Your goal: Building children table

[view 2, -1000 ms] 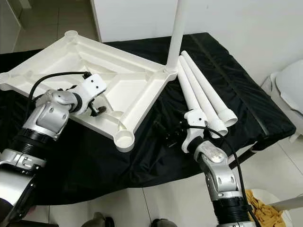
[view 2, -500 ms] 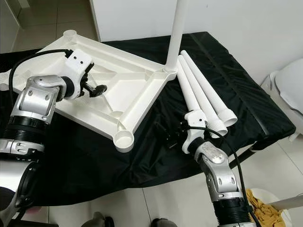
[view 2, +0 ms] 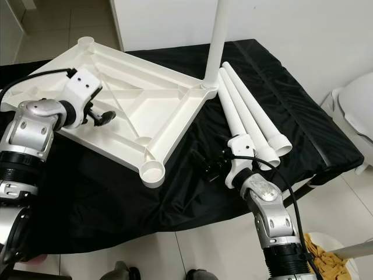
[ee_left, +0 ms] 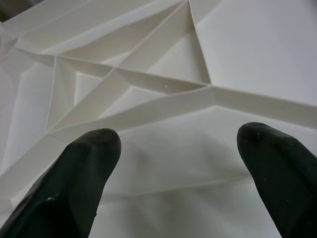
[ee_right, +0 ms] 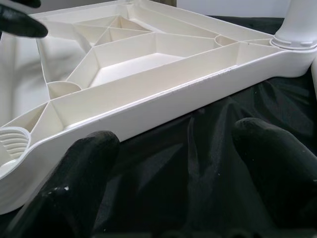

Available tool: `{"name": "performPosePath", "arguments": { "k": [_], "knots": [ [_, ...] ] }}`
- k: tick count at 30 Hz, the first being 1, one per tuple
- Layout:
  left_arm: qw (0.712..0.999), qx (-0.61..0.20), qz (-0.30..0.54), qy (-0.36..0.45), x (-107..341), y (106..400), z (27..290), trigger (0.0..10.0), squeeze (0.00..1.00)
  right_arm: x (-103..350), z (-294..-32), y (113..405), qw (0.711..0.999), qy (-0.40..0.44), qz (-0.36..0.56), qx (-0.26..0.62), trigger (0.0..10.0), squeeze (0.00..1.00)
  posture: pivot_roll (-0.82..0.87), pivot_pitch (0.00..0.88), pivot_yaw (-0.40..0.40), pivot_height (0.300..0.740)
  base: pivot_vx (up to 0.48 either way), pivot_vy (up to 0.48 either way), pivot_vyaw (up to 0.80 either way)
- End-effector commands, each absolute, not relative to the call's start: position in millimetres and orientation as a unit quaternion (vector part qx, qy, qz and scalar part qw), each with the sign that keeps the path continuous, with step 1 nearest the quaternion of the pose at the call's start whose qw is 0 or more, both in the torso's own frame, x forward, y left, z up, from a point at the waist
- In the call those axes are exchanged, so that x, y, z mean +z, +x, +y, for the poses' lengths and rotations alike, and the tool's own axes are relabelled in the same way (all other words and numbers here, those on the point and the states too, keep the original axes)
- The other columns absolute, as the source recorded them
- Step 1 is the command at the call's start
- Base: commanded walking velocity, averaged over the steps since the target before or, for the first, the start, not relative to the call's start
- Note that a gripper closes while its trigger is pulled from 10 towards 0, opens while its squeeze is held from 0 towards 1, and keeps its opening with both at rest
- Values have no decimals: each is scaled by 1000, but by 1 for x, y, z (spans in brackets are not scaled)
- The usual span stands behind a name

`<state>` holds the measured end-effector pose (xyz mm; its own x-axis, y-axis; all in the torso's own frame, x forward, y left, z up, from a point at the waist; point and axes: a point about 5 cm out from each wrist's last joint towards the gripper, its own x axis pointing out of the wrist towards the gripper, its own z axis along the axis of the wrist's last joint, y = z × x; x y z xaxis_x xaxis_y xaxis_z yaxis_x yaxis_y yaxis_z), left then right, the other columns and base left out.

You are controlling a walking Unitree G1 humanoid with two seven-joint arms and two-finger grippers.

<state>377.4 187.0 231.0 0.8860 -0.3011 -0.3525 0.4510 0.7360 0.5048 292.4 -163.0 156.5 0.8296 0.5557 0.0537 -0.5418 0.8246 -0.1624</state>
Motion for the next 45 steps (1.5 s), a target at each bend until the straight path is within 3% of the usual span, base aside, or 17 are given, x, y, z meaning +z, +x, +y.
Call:
{"name": "performPosePath", "arguments": {
  "k": [1, 26, 40, 45],
  "knots": [
    [912, -221, 136, 319, 222, 374, 185, 10000, 0, 158, -167, 293, 954, -76, -54, 285, 10000, 0, -98, 119, -8, 740, 0, 0, 0],
    [858, -353, 134, 348, 217, 360, 175, 10000, 0, 160, -169, 295, 951, -89, -56, 289, 10000, 0, -99, 134, -18, 740, 0, 0, 0],
    [837, -382, 149, 362, 201, 366, 157, 10000, 0, 162, -170, 296, 951, -92, -59, 290, 10000, 0, -107, 137, -14, 740, 0, 0, 0],
    [842, -366, 156, 365, 198, 372, 156, 10000, 0, 162, -170, 293, 951, -91, -58, 288, 10000, 0, -115, 137, -8, 740, 0, 0, 0]
  ]
}}
